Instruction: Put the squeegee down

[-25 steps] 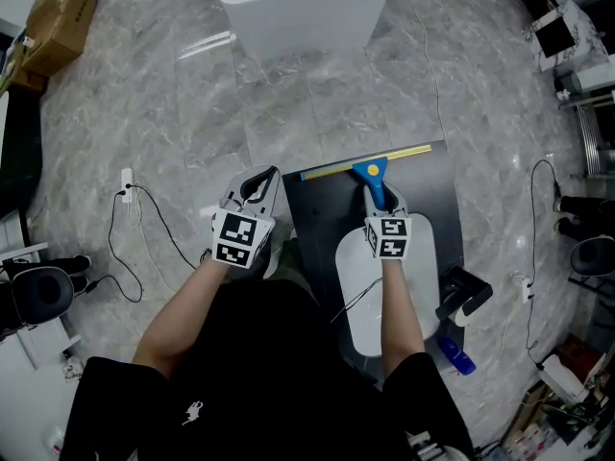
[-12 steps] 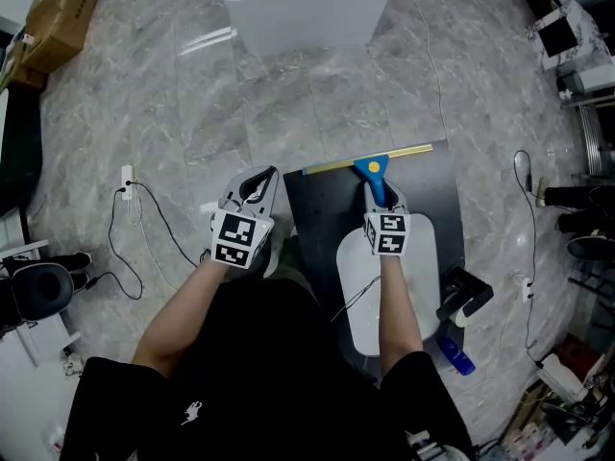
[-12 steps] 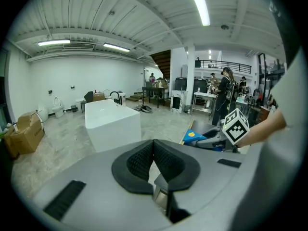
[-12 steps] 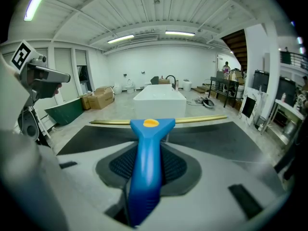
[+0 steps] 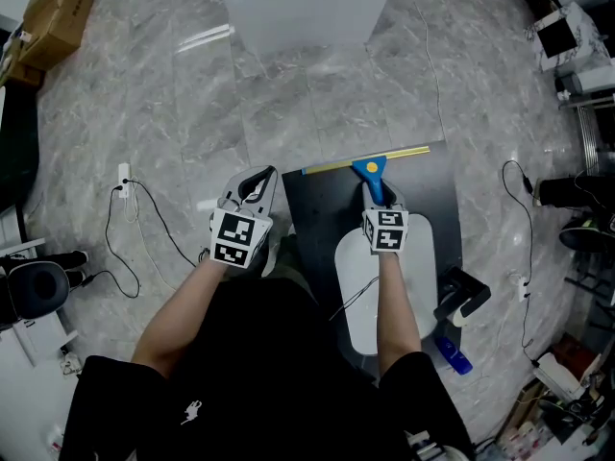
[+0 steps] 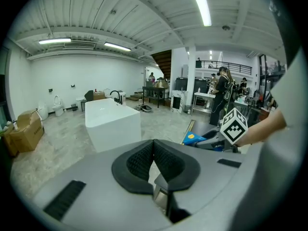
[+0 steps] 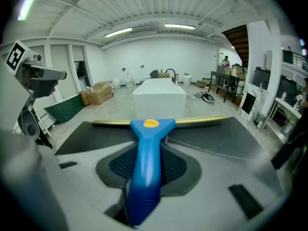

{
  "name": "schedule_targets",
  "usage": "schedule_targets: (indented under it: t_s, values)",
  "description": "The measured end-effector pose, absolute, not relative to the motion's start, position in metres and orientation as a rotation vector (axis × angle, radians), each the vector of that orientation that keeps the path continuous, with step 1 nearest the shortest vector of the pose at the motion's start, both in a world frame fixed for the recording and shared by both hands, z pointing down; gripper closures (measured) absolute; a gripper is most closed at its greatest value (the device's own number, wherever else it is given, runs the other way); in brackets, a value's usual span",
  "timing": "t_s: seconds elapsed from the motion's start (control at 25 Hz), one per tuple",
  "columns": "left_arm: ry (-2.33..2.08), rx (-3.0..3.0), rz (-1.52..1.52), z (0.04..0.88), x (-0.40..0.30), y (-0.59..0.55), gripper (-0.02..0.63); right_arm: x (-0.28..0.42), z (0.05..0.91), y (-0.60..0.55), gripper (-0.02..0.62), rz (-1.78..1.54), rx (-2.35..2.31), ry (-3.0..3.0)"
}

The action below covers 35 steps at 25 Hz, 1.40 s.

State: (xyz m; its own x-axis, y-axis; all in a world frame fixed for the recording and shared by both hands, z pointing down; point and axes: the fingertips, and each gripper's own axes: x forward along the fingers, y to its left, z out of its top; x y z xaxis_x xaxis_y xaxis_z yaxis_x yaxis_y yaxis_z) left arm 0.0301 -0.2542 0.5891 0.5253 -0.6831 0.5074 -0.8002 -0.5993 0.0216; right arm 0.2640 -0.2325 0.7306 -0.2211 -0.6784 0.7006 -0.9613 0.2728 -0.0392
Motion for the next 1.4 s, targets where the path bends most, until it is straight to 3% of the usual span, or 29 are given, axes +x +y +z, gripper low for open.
schedule_targets:
  t_s: [1.08, 1.16, 1.24, 1.4]
  values:
    - [-1.278, 2.497, 0.676, 0.588, 0.014, -0.250, 0.603, 0.263, 0.736, -0.236, 0.462, 0.711, 1.413, -1.941]
    - [-1.288, 2.500, 0.677, 0.586, 0.014, -0.247, 0.603, 0.261, 0.735, -0.235, 0.448, 0.724, 1.415, -1.958]
    - [-1.296, 2.506, 0.676, 0.582, 0.014, -0.244, 0.603, 0.260, 0.734, -0.233, 0.389, 0.738, 1.409, -1.977]
    - [-1.309, 2.515, 0.689, 0.576, 0.012, -0.233, 0.603, 0.261, 0.727, -0.224, 0.367, 0.735, 1.404, -2.013]
